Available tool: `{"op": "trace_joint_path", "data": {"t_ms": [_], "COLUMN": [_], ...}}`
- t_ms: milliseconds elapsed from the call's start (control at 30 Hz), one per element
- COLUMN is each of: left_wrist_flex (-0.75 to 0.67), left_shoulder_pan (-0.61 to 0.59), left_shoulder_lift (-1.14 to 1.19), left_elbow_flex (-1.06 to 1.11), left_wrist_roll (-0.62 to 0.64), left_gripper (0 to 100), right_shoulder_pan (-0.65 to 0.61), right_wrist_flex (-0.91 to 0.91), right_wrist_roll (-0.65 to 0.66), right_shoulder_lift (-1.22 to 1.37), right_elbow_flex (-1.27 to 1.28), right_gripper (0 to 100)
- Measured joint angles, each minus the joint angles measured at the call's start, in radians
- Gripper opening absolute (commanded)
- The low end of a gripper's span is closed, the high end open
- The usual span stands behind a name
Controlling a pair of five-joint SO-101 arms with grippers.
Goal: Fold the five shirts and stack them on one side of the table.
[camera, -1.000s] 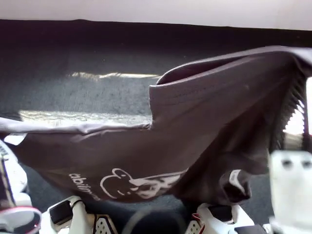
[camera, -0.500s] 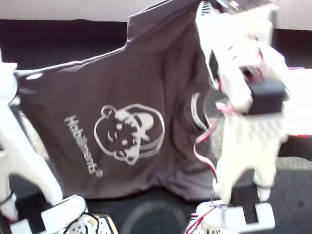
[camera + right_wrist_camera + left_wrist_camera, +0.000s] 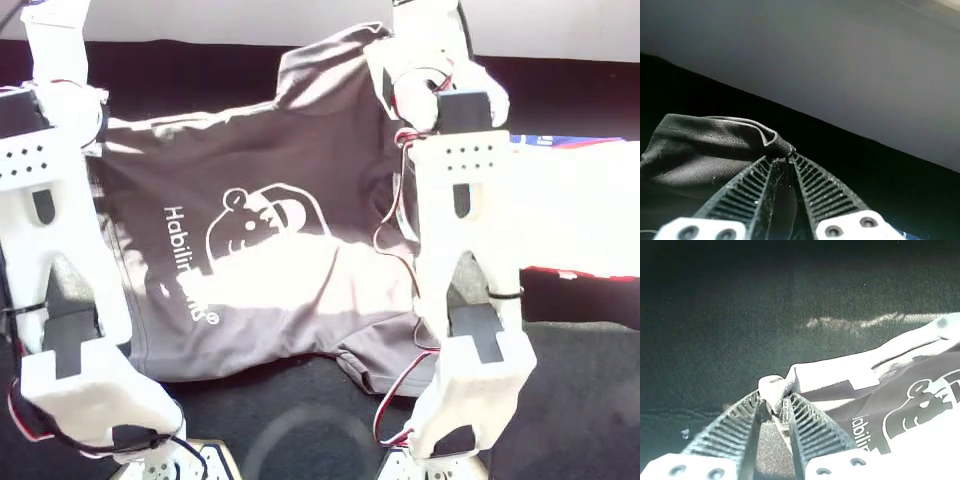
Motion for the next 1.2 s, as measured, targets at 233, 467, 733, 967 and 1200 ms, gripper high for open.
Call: {"op": "trace_joint_path", "data": {"t_ms": [233,467,733,967,1200], "left_wrist_flex": [0.003,0.064,0.115,0.232,0.351], "left_shoulder_pan": [0.017,0.031,0.034,0.035,0.035], "left_shoulder_lift": [0.137,0.313,0.474,0.491,0.491], "left_elbow_flex": [-0.189,-0.236,-0.236,-0.236,-0.236], "left_wrist_roll": [0.0,0.0,0.0,0.0,0.0], "left_gripper": [1,1,1,1,1], "right_shoulder_pan": [0.0,0.0,-0.025,-0.025,-0.021], "right_wrist_flex": [-0.071,-0.043,0.075,0.153,0.365], "right_wrist_roll": [0.0,0.0,0.0,0.0,0.0], "right_shoulder_lift": [0.043,0.173,0.358,0.371,0.269], "right_elbow_flex": [0.003,0.009,0.009,0.009,0.009], "right_gripper": [0.6,0.6,0.6,0.6,0.6]}}
